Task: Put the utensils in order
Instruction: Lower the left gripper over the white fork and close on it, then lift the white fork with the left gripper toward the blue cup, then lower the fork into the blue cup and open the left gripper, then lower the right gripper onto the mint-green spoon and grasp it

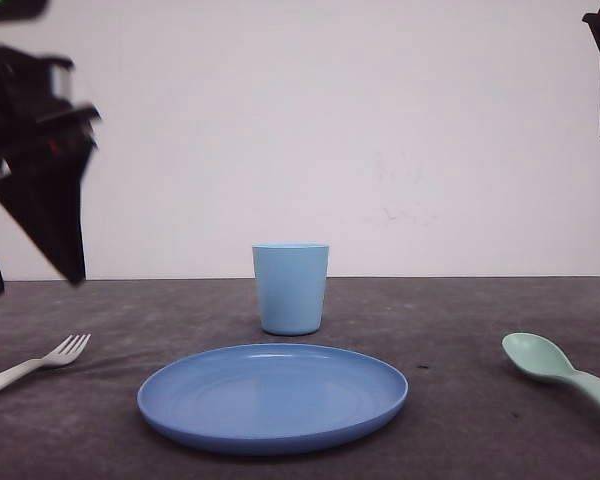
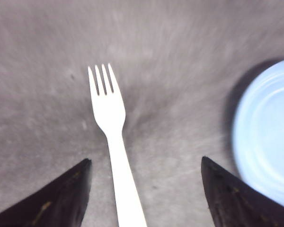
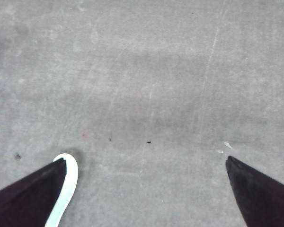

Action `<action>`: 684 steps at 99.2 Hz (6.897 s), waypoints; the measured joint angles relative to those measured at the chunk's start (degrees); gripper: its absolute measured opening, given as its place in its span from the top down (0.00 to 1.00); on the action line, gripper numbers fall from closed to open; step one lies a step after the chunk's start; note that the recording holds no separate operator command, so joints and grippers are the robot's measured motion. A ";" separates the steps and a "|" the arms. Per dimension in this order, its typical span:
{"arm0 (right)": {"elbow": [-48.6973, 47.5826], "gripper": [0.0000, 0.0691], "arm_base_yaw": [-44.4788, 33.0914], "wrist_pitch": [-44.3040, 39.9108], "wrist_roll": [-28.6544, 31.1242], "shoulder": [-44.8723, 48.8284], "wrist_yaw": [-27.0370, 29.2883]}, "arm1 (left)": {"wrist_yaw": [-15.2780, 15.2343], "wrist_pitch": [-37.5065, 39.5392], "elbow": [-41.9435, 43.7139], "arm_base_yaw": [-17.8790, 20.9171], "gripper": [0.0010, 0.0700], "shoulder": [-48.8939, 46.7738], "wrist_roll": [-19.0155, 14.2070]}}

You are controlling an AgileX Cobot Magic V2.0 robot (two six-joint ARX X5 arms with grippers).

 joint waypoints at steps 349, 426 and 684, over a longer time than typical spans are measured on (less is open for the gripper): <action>0.00 0.02 0.00 -1.29 -0.17 0.00 0.00 | 2.51 92.28 0.90 -5.97 0.95 27.28 3.10; 0.00 0.02 0.00 -2.25 -0.17 0.00 0.00 | 2.62 92.02 1.22 -6.95 0.95 36.24 7.13; -13.46 0.02 24.50 14.36 20.96 13.57 4.74 | 2.60 4.70 -9.64 19.06 0.58 -40.26 7.15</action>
